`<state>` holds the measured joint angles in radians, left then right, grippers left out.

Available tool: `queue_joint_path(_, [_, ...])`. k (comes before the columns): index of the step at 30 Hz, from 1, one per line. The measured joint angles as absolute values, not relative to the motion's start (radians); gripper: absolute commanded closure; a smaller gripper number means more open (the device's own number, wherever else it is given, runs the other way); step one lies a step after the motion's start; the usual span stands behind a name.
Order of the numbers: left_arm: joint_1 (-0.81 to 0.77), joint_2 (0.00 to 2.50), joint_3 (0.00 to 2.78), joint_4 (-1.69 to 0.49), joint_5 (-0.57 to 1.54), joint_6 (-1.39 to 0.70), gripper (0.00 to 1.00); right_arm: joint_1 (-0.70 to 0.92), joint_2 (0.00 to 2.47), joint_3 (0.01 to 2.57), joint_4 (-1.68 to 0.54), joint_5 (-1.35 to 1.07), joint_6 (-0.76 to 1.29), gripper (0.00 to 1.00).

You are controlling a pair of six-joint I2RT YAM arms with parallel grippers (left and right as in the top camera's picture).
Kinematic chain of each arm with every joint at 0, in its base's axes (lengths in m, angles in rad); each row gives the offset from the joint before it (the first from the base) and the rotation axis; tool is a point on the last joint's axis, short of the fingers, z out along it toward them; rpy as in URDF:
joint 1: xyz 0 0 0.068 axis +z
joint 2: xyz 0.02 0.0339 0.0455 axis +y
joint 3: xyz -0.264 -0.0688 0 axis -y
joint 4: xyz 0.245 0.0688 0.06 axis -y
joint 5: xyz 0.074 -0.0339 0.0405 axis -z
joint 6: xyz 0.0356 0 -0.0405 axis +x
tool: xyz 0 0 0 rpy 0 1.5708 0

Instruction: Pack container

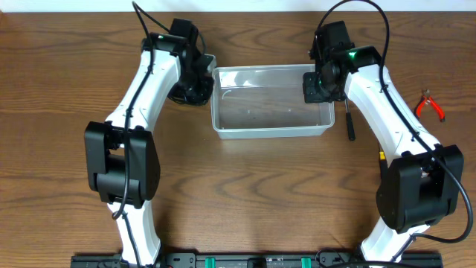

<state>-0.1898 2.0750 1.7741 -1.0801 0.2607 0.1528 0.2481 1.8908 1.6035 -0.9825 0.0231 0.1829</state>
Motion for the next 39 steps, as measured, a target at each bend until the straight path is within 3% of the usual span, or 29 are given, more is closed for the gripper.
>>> queue_joint_path(15, [-0.067,2.075,1.774,-1.058,0.231,0.109,0.93,0.246,1.889,1.604,-1.068,0.050,0.183,0.99])
queue_joint_path(39, [-0.064,2.075,1.774,-1.058,0.229,0.101,0.93,0.245,1.889,1.604,-1.166,-0.027,0.191,0.99])
